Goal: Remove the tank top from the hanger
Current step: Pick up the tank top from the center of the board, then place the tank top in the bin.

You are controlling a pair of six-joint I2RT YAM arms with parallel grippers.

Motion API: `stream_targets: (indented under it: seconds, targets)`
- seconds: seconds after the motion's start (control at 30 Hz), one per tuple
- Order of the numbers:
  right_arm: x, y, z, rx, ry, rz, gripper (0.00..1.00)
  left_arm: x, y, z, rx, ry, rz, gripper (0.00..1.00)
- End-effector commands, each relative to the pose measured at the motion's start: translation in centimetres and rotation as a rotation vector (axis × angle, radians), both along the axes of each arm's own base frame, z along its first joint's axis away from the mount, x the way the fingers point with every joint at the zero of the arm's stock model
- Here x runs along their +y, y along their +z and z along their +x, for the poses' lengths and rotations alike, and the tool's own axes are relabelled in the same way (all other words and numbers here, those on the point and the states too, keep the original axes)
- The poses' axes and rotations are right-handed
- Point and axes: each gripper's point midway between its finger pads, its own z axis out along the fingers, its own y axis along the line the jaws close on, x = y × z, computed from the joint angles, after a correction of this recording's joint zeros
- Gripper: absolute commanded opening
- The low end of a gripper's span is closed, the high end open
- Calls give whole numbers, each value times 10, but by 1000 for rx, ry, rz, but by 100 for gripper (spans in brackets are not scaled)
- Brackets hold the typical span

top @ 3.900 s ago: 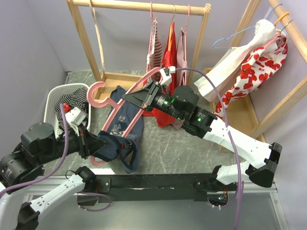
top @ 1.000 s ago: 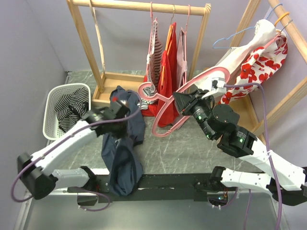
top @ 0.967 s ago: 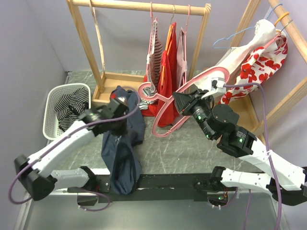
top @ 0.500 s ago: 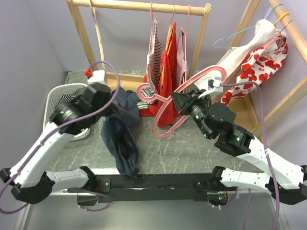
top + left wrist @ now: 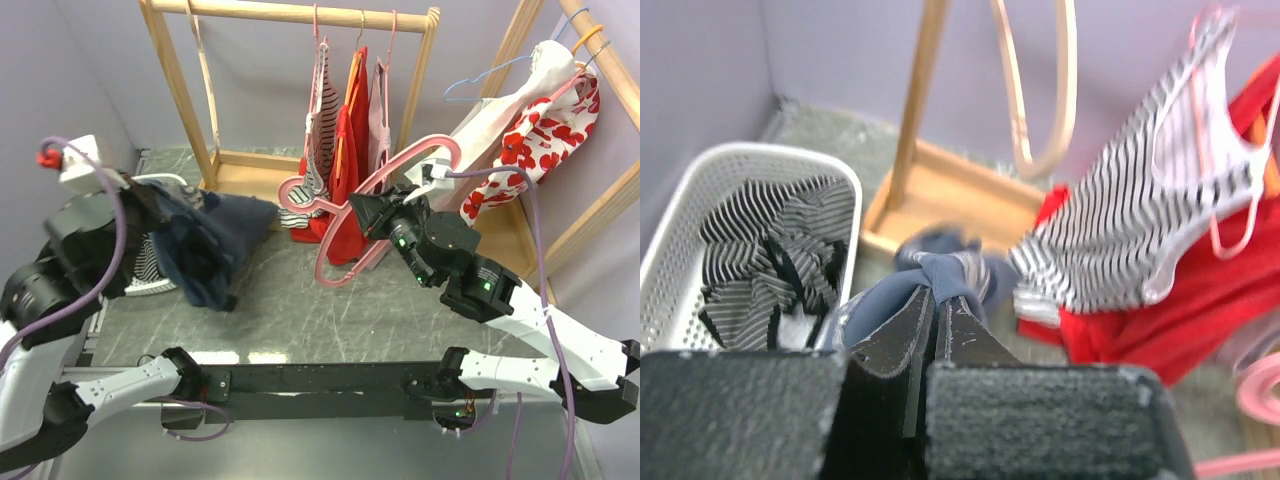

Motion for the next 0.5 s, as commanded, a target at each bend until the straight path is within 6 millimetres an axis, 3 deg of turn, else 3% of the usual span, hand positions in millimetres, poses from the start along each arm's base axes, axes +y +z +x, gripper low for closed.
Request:
stream_targets:
  seconds: [0.0, 0.47]
  targets:
    - [3, 26, 4, -50, 1, 38, 0, 29, 48, -8, -192, 95, -47, 1]
    - [12, 21, 11, -48, 28, 49, 0, 74, 153, -22, -445, 286, 83, 1]
